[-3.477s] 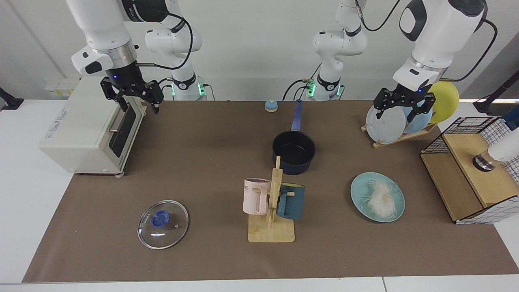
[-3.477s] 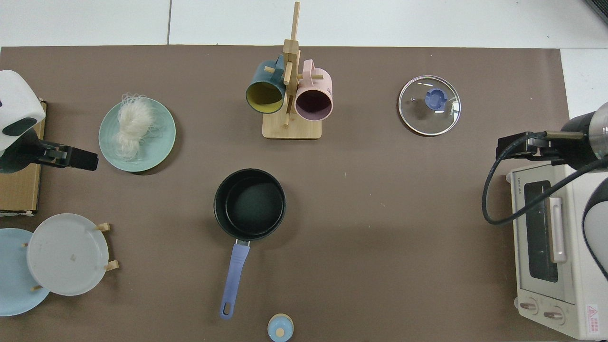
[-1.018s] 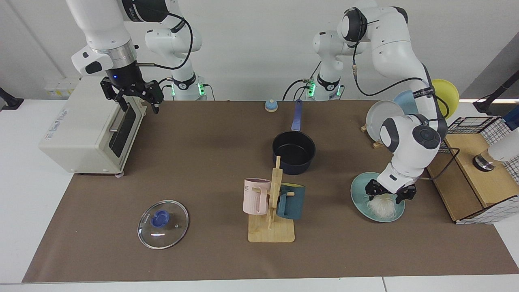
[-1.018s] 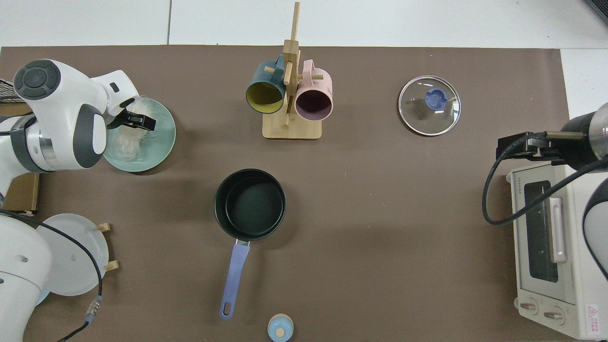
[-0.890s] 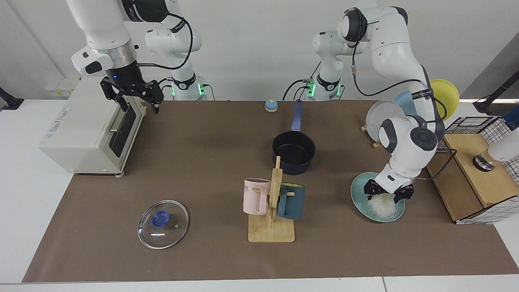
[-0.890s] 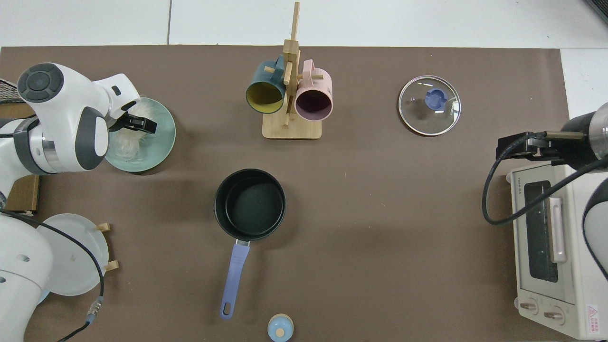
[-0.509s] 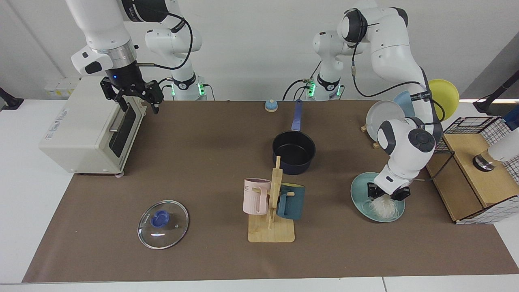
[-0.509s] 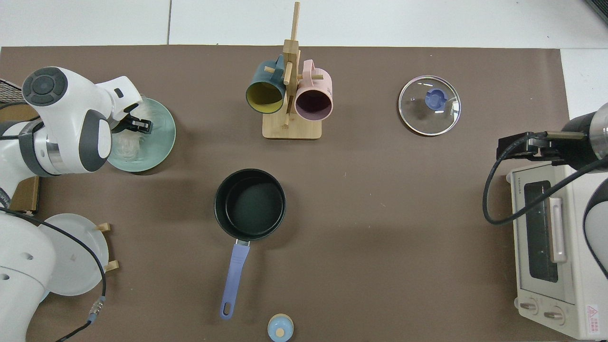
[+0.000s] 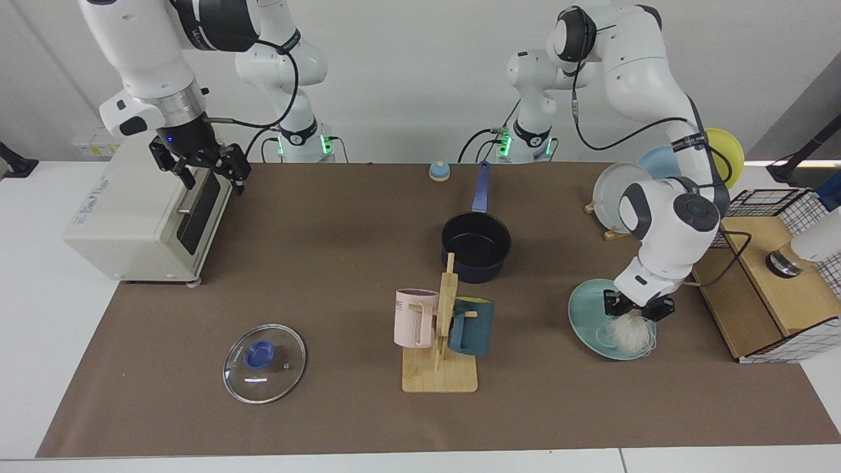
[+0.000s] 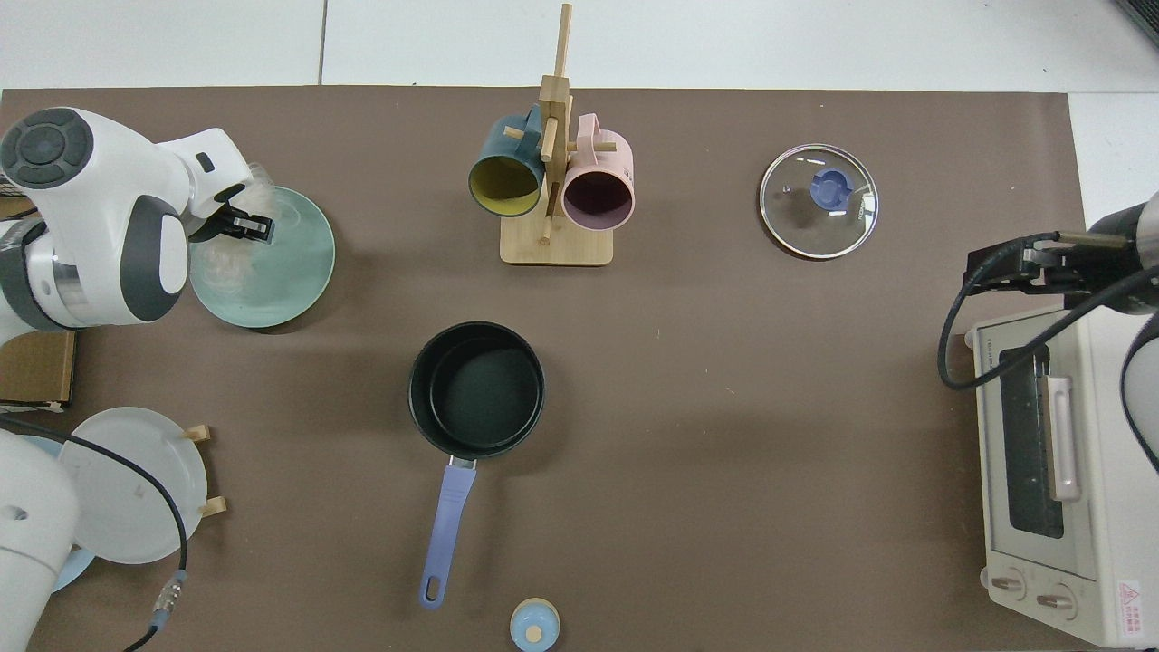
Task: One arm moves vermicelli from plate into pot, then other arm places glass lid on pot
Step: 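Carry the vermicelli over the pot while the right gripper reaches the lid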
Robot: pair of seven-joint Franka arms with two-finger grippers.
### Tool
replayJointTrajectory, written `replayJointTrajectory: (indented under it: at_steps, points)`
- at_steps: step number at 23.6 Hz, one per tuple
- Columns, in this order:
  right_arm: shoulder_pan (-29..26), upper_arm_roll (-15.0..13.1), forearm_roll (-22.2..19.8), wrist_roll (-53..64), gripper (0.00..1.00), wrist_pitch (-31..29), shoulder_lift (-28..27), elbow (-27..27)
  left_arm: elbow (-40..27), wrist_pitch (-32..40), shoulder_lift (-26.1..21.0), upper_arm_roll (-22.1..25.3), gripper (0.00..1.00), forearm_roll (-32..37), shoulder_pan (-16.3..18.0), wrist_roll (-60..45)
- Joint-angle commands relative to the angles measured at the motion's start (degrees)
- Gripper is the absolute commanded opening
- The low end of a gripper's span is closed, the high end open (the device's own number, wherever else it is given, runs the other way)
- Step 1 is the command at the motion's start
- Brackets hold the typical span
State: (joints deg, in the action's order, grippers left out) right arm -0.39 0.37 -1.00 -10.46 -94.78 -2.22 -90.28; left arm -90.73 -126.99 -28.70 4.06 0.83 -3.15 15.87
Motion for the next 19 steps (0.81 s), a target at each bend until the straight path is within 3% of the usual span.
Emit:
replayJointTrajectory:
  at_steps: [1, 5, 11, 16, 19]
  points:
    - [-0.9, 0.4, 0.1, 1.8, 0.99, 0.3, -11.8, 12.6, -1.1, 9.0, 7.9, -0.1, 0.00, 0.3, -1.6, 0.0]
    - [-1.0, 0.2, 0.0, 1.8, 0.99, -0.9, -20.2, 20.1, -3.4, 14.7, 13.2, -0.3, 0.00, 0.9, -2.6, -0.2]
    - [-1.5, 0.3, 0.0, 1.8, 0.99, -9.4, -29.4, 24.3, -15.8, 14.3, 22.1, -0.5, 0.00, 1.4, -6.6, -8.7]
    - [-1.3, 0.4, 0.0, 1.8, 0.99, -15.1, -38.5, 29.7, -16.6, 14.4, 22.8, -1.2, 0.00, 1.4, -11.9, -18.3]
    - [-0.1, 0.1, -0.1, 0.8, 0.99, -19.5, -40.9, 29.6, -16.5, 14.8, 22.9, -5.1, 0.00, 1.3, -12.4, -24.3]
